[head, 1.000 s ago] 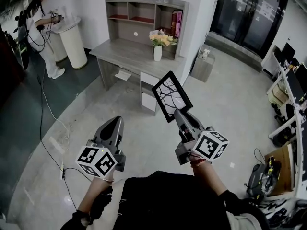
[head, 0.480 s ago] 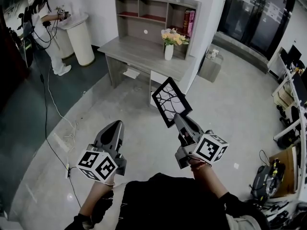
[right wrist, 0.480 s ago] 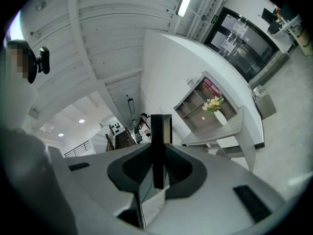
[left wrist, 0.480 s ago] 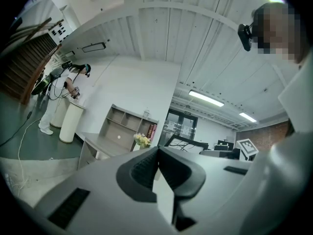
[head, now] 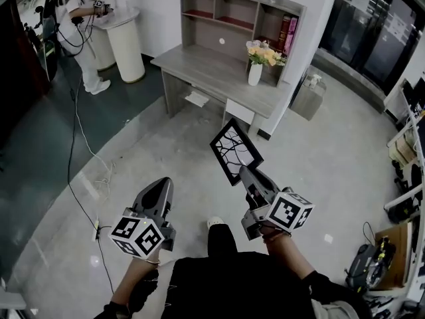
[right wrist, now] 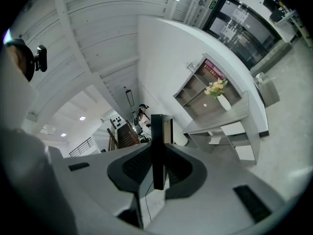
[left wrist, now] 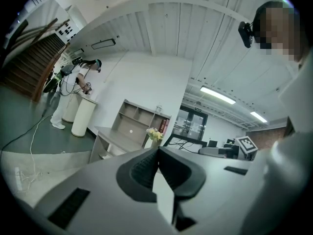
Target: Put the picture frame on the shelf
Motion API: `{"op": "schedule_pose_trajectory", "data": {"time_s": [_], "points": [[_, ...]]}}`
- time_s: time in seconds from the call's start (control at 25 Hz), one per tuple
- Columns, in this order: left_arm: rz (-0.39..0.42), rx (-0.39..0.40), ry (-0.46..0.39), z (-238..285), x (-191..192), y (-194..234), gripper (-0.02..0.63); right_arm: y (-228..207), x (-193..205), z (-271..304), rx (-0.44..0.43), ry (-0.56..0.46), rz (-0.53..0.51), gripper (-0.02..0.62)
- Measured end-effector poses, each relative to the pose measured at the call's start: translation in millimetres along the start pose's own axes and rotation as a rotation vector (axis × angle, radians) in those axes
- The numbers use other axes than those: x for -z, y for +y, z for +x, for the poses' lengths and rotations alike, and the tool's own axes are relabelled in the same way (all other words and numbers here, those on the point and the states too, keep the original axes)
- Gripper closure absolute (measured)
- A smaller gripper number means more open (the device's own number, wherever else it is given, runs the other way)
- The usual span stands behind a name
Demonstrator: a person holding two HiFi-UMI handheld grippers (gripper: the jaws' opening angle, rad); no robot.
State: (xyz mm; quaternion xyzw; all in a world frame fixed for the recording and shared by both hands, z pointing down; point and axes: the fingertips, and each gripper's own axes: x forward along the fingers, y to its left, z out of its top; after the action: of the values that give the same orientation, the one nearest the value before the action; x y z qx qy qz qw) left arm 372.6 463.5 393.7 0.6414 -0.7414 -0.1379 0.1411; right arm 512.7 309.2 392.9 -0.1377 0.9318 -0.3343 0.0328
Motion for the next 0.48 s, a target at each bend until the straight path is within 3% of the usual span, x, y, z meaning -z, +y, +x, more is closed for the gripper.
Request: {"op": "schedule_pose_trajectory", "data": {"time_s": [0.2, 0.48], "points": [[-0.019, -0.025, -0.021, 43, -13, 22, 0.594, -26, -19, 42, -0.02, 0.018, -0.006, 0.517], [0.015, -0.013, -0.071, 98, -38, 24, 0.594, -49, -65, 79, -0.051, -0.011, -0.03, 0.517]]}}
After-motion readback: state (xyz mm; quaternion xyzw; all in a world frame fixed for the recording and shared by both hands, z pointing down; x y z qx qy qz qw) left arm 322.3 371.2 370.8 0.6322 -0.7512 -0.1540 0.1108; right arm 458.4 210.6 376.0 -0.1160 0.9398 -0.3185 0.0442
